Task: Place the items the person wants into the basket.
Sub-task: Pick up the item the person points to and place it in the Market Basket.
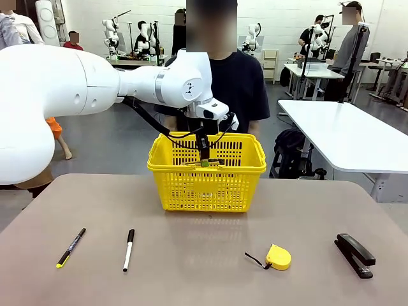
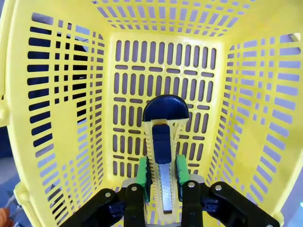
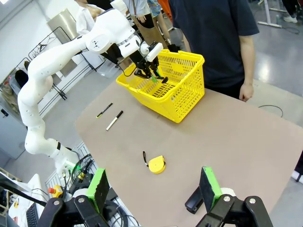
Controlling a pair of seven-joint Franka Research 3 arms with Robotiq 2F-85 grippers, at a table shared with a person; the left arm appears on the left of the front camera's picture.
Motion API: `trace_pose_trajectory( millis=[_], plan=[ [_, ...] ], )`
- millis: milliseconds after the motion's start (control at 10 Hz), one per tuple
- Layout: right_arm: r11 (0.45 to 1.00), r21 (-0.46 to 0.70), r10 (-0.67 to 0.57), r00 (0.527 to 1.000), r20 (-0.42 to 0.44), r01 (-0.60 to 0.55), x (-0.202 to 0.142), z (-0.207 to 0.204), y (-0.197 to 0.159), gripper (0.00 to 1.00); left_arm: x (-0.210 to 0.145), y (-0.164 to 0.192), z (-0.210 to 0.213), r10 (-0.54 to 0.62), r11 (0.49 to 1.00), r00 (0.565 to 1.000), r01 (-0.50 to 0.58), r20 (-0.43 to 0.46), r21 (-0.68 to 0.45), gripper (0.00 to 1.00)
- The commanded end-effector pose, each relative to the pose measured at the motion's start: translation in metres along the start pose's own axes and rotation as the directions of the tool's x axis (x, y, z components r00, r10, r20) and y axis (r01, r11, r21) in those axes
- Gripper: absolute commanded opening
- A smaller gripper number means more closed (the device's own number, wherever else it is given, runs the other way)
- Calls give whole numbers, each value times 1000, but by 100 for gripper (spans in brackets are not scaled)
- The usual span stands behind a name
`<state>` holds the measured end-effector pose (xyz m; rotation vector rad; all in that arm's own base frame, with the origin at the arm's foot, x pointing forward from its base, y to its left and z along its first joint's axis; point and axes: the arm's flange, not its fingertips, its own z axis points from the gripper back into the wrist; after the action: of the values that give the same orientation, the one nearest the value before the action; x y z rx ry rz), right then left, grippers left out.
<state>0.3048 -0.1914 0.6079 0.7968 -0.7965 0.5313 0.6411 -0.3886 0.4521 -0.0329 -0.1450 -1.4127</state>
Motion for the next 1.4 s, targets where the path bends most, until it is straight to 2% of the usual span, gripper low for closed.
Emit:
trace_pose_trajectory(
  millis=[0, 100, 1100, 1200, 1300],
  plan=[
    [1000, 15, 14, 1000, 26, -14, 2, -1, -1, 100, 13, 11, 9, 22, 1000, 999, -22, -35, 18, 77],
    [1000, 15, 14, 1000, 26, -14, 2, -1, -1, 100, 13, 11, 9, 22, 1000, 999, -21, -37, 21, 100],
    [1000, 15, 14, 1000, 26, -14, 2, -1, -1, 100, 13, 10, 14, 54, 998, 997, -52, -52, 28, 100],
    [1000, 15, 14, 1000, 26, -14, 2, -1, -1, 100, 5, 1, 34, 129, 991, 990, -128, -52, 30, 100],
    [1000, 15, 14, 1000, 26, -14, 2, -1, -1, 100, -22, -18, 70, 190, 980, 982, -189, -6, 62, 100]
  ],
)
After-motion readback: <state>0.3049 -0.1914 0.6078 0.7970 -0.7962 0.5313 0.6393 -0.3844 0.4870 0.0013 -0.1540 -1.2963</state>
